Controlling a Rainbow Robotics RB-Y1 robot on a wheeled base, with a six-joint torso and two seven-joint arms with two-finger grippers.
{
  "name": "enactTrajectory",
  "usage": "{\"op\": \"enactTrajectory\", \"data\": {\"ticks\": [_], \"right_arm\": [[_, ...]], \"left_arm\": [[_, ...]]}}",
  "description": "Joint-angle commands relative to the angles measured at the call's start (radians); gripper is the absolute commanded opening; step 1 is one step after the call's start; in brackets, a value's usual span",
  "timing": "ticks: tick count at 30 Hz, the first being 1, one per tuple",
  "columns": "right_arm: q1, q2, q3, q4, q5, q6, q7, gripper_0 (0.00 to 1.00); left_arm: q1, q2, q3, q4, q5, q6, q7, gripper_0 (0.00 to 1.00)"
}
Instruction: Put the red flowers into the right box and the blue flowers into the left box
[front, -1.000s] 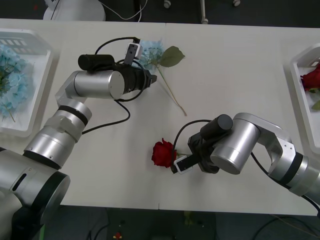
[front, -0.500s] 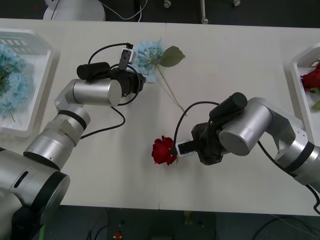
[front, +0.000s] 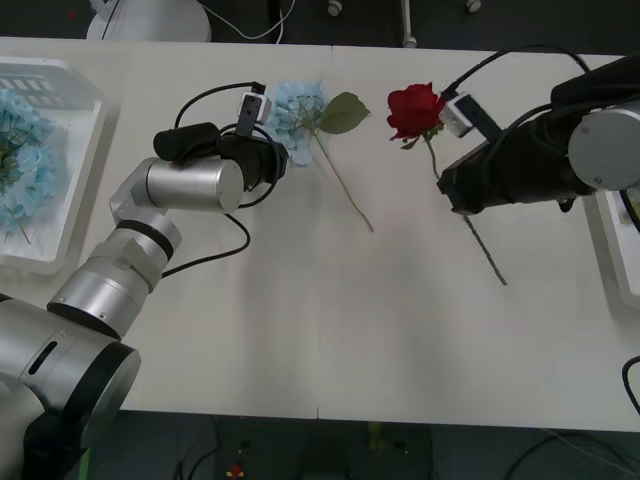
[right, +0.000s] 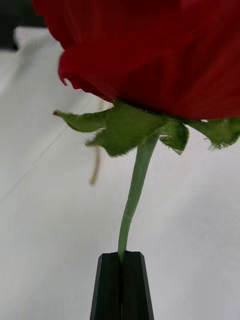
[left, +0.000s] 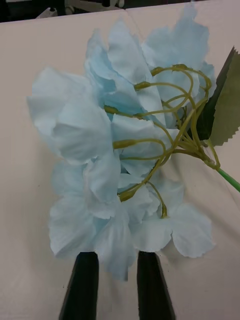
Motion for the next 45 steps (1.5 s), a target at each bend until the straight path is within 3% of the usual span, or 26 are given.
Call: {"op": "enactTrajectory", "data": {"ticks": [1,6,15,20,31,37,38,39,40,42,45], "right_arm": [[0.001,-0.087,-0.110,-0.024,0.084,-0.018,-0.061,0.00],[-0.019,-0.159,-0.158,0.074,0.197,-0.038,-0.063,0.00],[-0.166,-0.227,-0.159,0.475,0.366,-0.125,-0.035,0.00],[-0.225,-0.225,-0.145,0.662,0.478,-0.222,-0.020,0.00],[-0.225,-0.196,-0.136,0.891,0.656,-0.412,-0.049,0.00],[-0.225,-0.185,-0.138,1.009,0.671,-0.492,-0.072,0.00],[-0.225,-0.184,-0.138,1.018,0.673,-0.496,-0.074,0.00],[-0.225,-0.181,-0.138,1.033,0.678,-0.506,-0.080,0.00],[-0.223,-0.176,-0.138,1.039,0.676,-0.510,-0.083,0.00],[-0.223,-0.172,-0.138,1.042,0.678,-0.510,-0.087,0.00],[-0.225,-0.166,-0.138,1.041,0.682,-0.510,-0.089,0.00]], "left_arm": [[-0.059,-0.007,-0.005,-0.010,0.009,-0.038,0.004,0.00],[-0.057,-0.007,-0.005,-0.010,0.023,-0.042,0.015,0.00],[0.012,0.023,-0.002,-0.072,0.106,-0.038,0.019,0.00],[0.112,0.065,-0.005,-0.224,0.133,0.070,0.010,0.00],[0.386,0.181,0.000,-0.644,0.165,0.274,0.012,0.00],[0.414,0.185,0.010,-0.684,0.181,0.274,0.015,0.01],[0.412,0.182,0.013,-0.684,0.181,0.274,0.015,0.10],[0.408,0.179,0.024,-0.684,0.181,0.274,0.016,0.53],[0.400,0.174,0.029,-0.682,0.181,0.274,0.019,0.84],[0.380,0.167,0.032,-0.665,0.181,0.274,0.025,1.00],[0.332,0.148,0.038,-0.610,0.185,0.274,0.035,1.00]]}}
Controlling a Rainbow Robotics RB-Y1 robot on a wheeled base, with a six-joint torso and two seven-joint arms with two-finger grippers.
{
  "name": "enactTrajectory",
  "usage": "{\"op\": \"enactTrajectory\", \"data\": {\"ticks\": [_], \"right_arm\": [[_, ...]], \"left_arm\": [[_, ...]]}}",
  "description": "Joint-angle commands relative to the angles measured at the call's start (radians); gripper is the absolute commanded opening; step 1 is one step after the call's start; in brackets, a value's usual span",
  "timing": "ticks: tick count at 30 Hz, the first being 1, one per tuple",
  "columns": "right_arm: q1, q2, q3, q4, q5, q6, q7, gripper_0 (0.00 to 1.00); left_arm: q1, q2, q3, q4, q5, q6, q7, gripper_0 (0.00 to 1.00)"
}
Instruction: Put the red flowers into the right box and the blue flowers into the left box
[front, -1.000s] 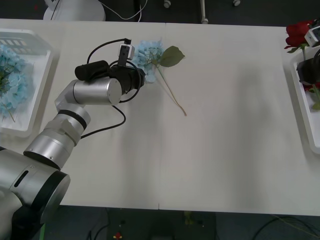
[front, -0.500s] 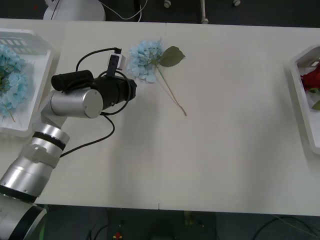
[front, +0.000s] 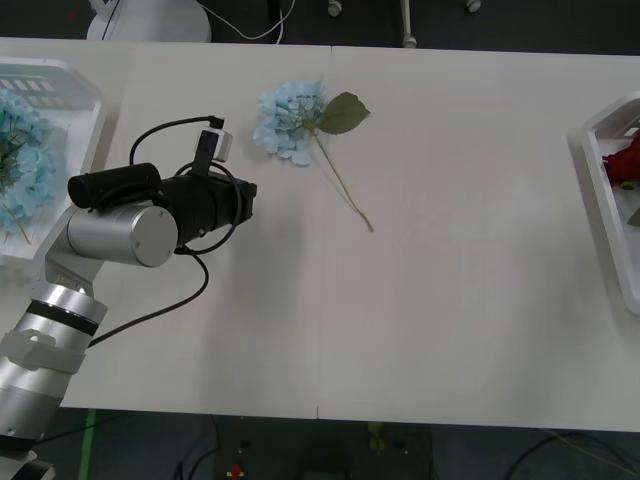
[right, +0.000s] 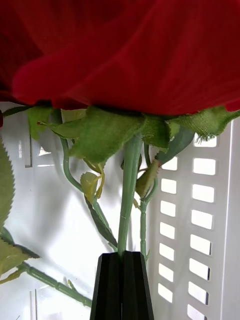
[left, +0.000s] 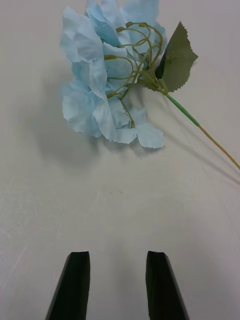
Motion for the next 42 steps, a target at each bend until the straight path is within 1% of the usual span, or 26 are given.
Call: {"op": "enactTrajectory", "data": {"ticks": [1,2,4,5,7,8,11,16,20,23,26,30,31,32,33,35,36,37,38,42], "right_arm": [[-0.046,0.017,0.003,-0.001,0.018,-0.009,-0.052,0.14],[-0.047,0.017,0.002,-0.001,0.016,-0.009,-0.053,0.22],[-0.055,0.017,-0.009,-0.001,0.011,-0.009,-0.056,0.45],[-0.056,0.017,-0.014,-0.001,0.010,-0.007,-0.056,0.51],[-0.067,0.014,-0.026,-0.003,0.004,0.001,-0.047,0.70],[-0.078,0.014,-0.028,-0.003,0.001,0.011,-0.045,0.75],[-0.118,0.009,-0.028,-0.003,-0.009,0.054,-0.039,0.81],[-0.187,0.006,-0.028,-0.026,-0.042,0.146,-0.013,0.88],[-0.214,0.006,-0.028,-0.115,-0.111,0.255,0.062,0.89],[-0.216,0.006,-0.021,-0.190,-0.209,0.332,0.113,0.89],[-0.216,0.005,0.011,-0.239,-0.315,0.383,0.162,0.90],[-0.216,0.006,0.055,-0.285,-0.426,0.418,0.172,0.90],[-0.216,0.006,0.068,-0.297,-0.458,0.429,0.172,0.90],[-0.216,0.006,0.072,-0.308,-0.481,0.438,0.174,0.90],[-0.216,0.006,0.072,-0.313,-0.493,0.439,0.174,0.90],[-0.214,0.006,0.072,-0.317,-0.544,0.447,0.180,0.90],[-0.214,0.006,0.072,-0.317,-0.559,0.447,0.183,0.90],[-0.214,0.006,0.072,-0.317,-0.591,0.458,0.200,0.90],[-0.214,0.005,0.072,-0.317,-0.625,0.467,0.232,0.90],[-0.210,0.003,0.072,-0.317,-0.739,0.496,0.309,0.90]], "left_arm": [[-0.094,-0.020,0.037,0.062,0.014,0.004,0.036,1.00],[-0.105,-0.024,0.040,0.077,0.012,0.001,0.038,1.00],[-0.149,-0.044,0.042,0.145,0.009,-0.038,0.038,1.00],[-0.160,-0.050,0.042,0.165,0.009,-0.048,0.038,1.00],[-0.204,-0.069,0.040,0.238,0.008,-0.094,0.038,1.00],[-0.223,-0.076,0.037,0.272,0.008,-0.111,0.038,1.00],[-0.269,-0.092,0.034,0.338,0.003,-0.147,0.035,1.00],[-0.333,-0.110,0.033,0.407,-0.014,-0.160,0.033,1.00],[-0.398,-0.129,0.033,0.474,-0.075,-0.163,0.038,1.00],[-0.448,-0.148,0.033,0.563,-0.114,-0.208,0.038,1.00],[-0.476,-0.165,0.028,0.642,-0.140,-0.271,0.035,1.00],[-0.487,-0.168,-0.001,0.688,-0.143,-0.320,0.031,1.00],[-0.487,-0.168,-0.007,0.691,-0.146,-0.321,0.030,0.95],[-0.488,-0.168,-0.012,0.691,-0.147,-0.321,0.030,0.86],[-0.487,-0.168,-0.017,0.689,-0.147,-0.321,0.028,0.82],[-0.488,-0.170,-0.030,0.689,-0.149,-0.337,0.028,0.48],[-0.488,-0.170,-0.032,0.691,-0.149,-0.340,0.028,0.35],[-0.488,-0.170,-0.033,0.689,-0.149,-0.340,0.030,0.09],[-0.487,-0.170,-0.033,0.689,-0.149,-0.340,0.028,0.00],[-0.488,-0.170,-0.040,0.689,-0.143,-0.340,0.028,0.00]]}}
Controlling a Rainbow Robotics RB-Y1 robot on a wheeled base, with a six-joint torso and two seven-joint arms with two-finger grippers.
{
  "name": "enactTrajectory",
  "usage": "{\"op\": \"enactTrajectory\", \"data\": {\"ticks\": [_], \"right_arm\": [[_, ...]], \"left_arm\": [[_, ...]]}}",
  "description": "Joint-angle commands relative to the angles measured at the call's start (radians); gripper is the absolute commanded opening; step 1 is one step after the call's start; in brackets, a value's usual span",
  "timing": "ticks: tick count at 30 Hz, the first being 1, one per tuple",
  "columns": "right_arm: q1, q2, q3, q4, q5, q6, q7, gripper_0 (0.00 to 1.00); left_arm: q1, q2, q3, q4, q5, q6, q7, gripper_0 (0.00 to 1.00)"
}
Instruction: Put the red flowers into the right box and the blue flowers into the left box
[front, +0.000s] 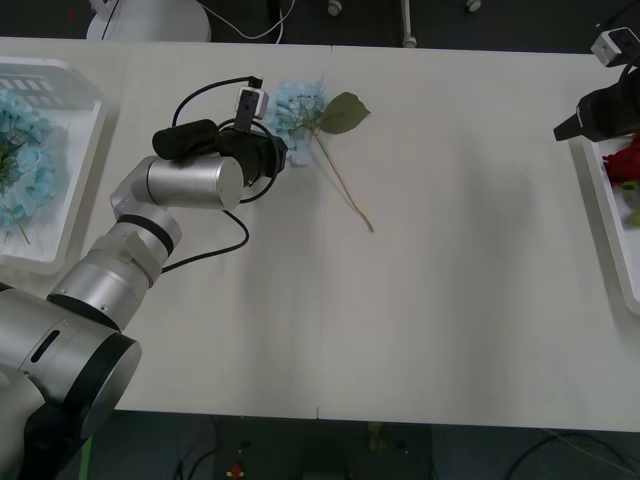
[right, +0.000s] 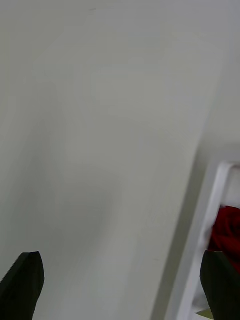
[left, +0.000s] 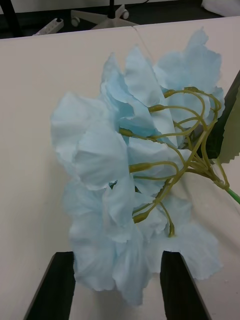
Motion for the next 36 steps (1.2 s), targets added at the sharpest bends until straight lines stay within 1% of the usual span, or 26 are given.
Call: {"op": "enactTrajectory", "data": {"ticks": [1,5,8,9,12,14,17,20,23,29,31,33,36], "right_arm": [[-0.029,-0.007,-0.003,-0.034,-0.142,0.036,0.150,0.90],[-0.004,-0.024,-0.001,-0.060,-0.254,0.046,0.243,0.90],[0.045,-0.044,-0.003,-0.149,-0.305,0.057,0.324,0.90],[0.069,-0.052,-0.001,-0.200,-0.312,0.065,0.353,0.90],[0.123,-0.066,-0.003,-0.314,-0.329,0.069,0.424,0.90],[0.146,-0.070,-0.001,-0.360,-0.340,0.069,0.473,0.90],[0.170,-0.070,-0.001,-0.396,-0.382,0.069,0.568,0.90],[0.177,-0.070,-0.001,-0.399,-0.418,0.069,0.655,0.90],[0.177,-0.069,0.000,-0.399,-0.446,0.085,0.770,0.90],[0.177,-0.067,0.054,-0.399,-0.510,0.085,0.777,0.90],[0.177,-0.067,0.088,-0.418,-0.526,0.079,0.777,0.90],[0.177,-0.067,0.098,-0.430,-0.527,0.079,0.777,0.90],[0.177,-0.067,0.117,-0.459,-0.543,0.076,0.777,0.90]], "left_arm": [[-0.049,-0.014,-0.024,-0.011,-0.003,-0.015,0.028,0.00],[-0.049,-0.012,-0.024,-0.011,0.013,-0.015,0.028,0.00],[-0.046,-0.012,-0.024,-0.014,0.031,-0.015,0.028,0.00],[-0.040,-0.012,-0.024,-0.022,0.037,-0.014,0.030,0.00],[0.005,-0.003,-0.024,-0.082,0.052,0.002,0.034,0.00],[0.042,0.012,-0.024,-0.135,0.071,0.014,0.031,0.00],[0.109,0.043,-0.024,-0.255,0.089,0.086,0.030,0.00],[0.163,0.075,-0.023,-0.359,0.102,0.163,0.033,0.00],[0.242,0.123,-0.021,-0.499,0.118,0.256,0.034,0.00],[0.370,0.184,-0.012,-0.694,0.134,0.350,0.034,0.00],[0.459,0.211,0.006,-0.820,0.140,0.408,0.034,0.00],[0.500,0.222,0.015,-0.881,0.144,0.439,0.033,0.00],[0.594,0.234,0.054,-1.011,0.144,0.531,0.031,0.00]]}}
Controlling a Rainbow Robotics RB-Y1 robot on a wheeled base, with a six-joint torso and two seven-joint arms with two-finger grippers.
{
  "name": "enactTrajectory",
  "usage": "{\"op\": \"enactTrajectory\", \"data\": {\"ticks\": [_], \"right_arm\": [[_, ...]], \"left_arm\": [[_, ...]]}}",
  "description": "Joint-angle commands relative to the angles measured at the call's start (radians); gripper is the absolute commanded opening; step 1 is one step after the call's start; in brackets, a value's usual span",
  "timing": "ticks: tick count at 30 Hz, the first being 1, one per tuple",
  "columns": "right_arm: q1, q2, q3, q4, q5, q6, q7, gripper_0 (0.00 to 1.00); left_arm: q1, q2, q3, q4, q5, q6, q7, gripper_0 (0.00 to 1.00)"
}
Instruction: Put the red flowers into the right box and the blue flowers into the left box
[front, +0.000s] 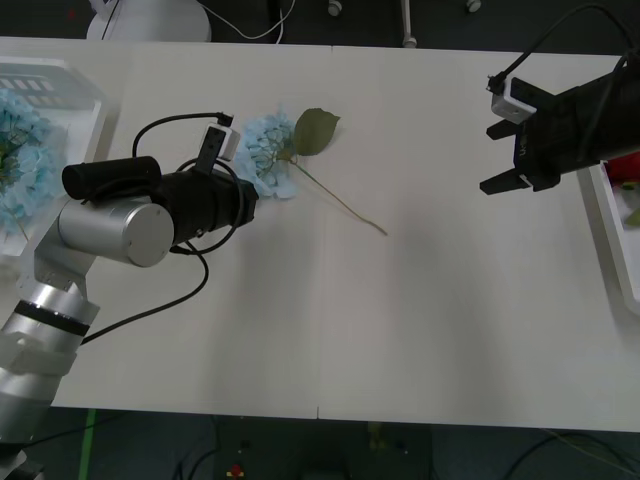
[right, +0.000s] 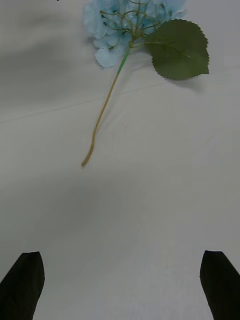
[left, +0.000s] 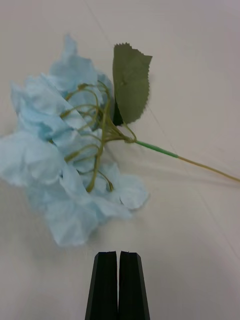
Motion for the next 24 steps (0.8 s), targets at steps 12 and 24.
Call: {"op": "enactTrajectory", "data": {"ticks": [12,24], "right_arm": [[0.000,-0.047,0.040,-0.119,-0.146,-0.018,0.005,0.90],[0.000,-0.047,0.048,-0.117,-0.128,-0.023,0.005,0.90]], "left_arm": [[0.189,0.056,0.126,-0.308,0.041,0.252,0.028,0.08],[0.005,-0.001,0.126,-0.092,0.056,0.233,0.047,1.00]]}}
